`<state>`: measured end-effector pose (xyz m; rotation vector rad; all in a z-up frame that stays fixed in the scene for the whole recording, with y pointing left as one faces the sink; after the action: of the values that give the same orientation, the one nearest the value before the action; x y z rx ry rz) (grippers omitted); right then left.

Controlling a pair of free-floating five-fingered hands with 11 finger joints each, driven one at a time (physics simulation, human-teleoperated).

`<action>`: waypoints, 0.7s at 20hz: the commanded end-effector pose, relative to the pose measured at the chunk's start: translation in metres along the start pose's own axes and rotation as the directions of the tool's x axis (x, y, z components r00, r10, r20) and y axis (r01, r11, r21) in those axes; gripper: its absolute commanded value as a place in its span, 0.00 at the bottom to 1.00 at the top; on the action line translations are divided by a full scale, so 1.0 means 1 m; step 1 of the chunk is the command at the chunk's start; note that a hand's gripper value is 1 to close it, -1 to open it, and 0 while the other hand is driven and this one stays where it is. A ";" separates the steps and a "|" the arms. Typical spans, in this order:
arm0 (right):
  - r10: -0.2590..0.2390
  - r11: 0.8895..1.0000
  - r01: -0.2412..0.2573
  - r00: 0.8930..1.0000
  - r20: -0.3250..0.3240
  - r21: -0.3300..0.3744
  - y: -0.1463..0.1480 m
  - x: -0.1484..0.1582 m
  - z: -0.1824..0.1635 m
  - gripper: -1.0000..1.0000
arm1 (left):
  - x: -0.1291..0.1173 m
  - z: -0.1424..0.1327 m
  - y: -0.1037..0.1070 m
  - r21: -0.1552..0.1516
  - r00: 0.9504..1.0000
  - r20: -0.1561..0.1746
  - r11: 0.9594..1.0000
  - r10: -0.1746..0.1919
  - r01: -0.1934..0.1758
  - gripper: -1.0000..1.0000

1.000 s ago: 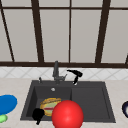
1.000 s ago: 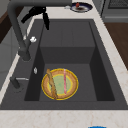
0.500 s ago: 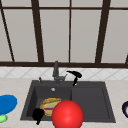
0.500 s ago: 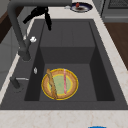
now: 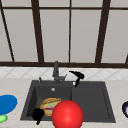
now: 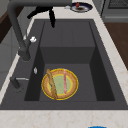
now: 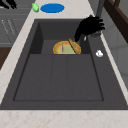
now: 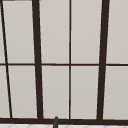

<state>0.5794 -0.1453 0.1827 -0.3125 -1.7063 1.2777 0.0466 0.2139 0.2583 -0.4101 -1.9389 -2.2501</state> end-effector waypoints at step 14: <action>0.044 0.995 -0.058 0.986 -0.161 -0.080 -0.010 -0.003 0.072 0.00 | 0.000 0.000 0.000 0.000 1.000 0.000 1.000 0.000 0.000 0.50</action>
<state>0.5370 -0.1877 0.1895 -0.4297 -1.6510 1.2084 0.0466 0.2139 0.2583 -0.4101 -1.9389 -2.2501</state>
